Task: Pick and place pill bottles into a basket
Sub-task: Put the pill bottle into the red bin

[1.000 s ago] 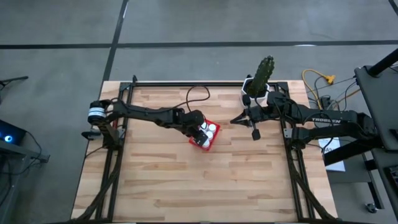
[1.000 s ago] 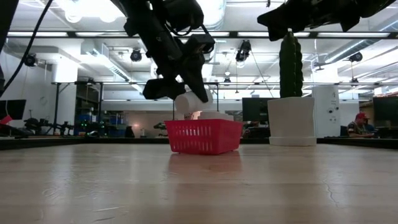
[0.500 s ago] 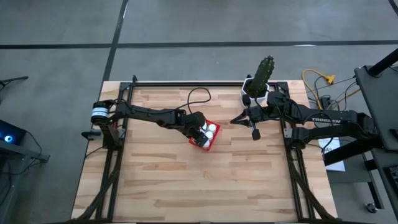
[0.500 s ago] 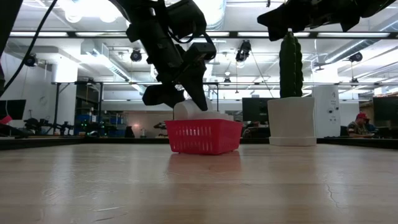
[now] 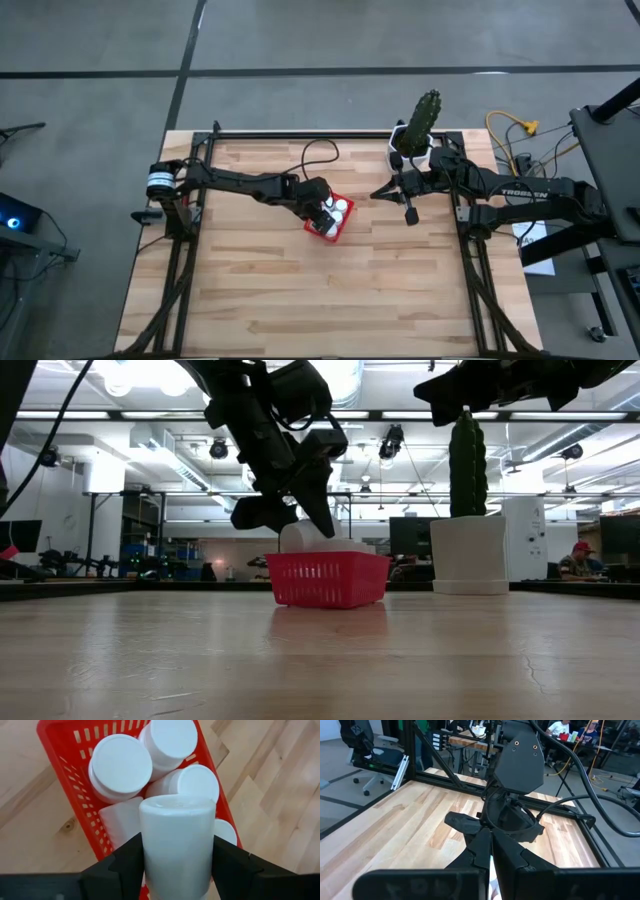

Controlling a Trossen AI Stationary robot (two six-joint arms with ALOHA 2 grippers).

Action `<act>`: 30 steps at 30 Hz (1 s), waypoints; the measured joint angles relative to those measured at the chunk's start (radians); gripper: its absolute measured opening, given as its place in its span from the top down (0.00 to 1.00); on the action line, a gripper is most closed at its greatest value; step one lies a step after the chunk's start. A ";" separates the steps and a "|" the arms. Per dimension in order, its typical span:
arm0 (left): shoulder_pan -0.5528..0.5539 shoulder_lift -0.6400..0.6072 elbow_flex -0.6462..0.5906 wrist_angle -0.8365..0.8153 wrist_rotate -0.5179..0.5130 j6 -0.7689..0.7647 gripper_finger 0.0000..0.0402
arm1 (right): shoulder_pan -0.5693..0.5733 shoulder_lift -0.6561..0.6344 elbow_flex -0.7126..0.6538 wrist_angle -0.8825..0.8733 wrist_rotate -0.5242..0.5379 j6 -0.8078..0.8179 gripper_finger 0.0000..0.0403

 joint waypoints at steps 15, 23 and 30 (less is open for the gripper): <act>0.005 -0.001 0.000 0.009 0.045 0.041 0.55 | 0.000 0.000 0.000 0.000 -0.001 0.008 0.98; 0.005 -0.001 0.000 0.036 0.045 0.040 0.49 | 0.000 0.000 0.000 0.000 -0.001 0.010 0.98; 0.007 -0.001 0.000 0.035 0.045 0.040 0.35 | 0.000 0.001 0.000 -0.001 -0.001 0.009 0.98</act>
